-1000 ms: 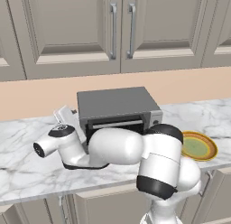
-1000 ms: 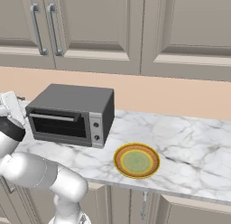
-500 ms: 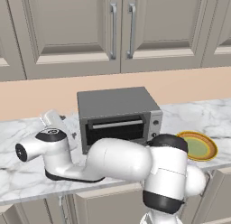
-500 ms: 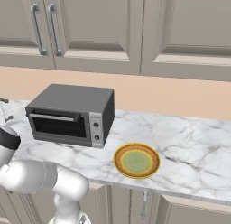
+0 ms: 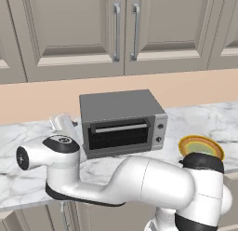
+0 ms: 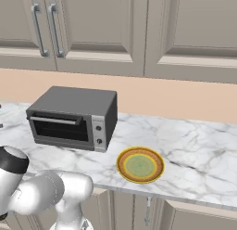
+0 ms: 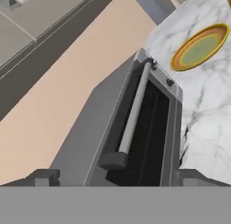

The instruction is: Pick up the bagel from the plate, place it on the toaster oven rack, close the door, and set the timer.

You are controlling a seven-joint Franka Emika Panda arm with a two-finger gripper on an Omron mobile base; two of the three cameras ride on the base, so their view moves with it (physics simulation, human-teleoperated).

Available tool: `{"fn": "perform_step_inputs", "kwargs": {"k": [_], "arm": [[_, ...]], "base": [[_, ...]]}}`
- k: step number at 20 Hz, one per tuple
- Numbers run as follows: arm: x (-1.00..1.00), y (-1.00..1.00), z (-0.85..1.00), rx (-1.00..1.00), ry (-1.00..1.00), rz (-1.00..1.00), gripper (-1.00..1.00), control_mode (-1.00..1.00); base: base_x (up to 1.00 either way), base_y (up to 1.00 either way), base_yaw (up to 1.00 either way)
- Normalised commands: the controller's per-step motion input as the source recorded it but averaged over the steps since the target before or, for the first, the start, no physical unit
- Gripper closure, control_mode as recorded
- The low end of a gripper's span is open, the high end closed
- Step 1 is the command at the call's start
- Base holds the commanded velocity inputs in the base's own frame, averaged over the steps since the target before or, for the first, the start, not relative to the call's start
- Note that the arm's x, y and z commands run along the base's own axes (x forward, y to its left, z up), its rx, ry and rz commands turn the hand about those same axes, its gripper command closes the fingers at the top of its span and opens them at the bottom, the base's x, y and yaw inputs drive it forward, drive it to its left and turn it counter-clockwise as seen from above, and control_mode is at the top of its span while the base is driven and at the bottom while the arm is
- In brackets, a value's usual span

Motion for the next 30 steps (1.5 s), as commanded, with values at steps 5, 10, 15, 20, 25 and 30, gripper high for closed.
{"fn": "perform_step_inputs", "kwargs": {"k": [5,10,15,20,25,30], "arm": [[-0.1,-0.71,0.44,-0.16,0.24,0.43,-1.0,-1.0],[0.01,-0.71,0.74,-0.1,0.25,0.39,-1.0,-1.0],[0.05,-0.2,0.89,0.0,0.09,0.06,-1.0,-1.0],[0.0,-0.02,0.21,0.16,0.0,-0.76,-1.0,-1.0],[-0.01,-0.21,0.15,0.27,0.05,-0.89,-1.0,-1.0],[-0.05,-0.89,0.14,0.43,0.02,-0.53,-1.0,-1.0]], "base": [[0.0,0.0,0.0],[0.0,0.0,0.0],[0.0,0.0,0.0],[0.0,0.0,0.0],[0.0,0.0,0.0],[0.0,0.0,0.0]]}}
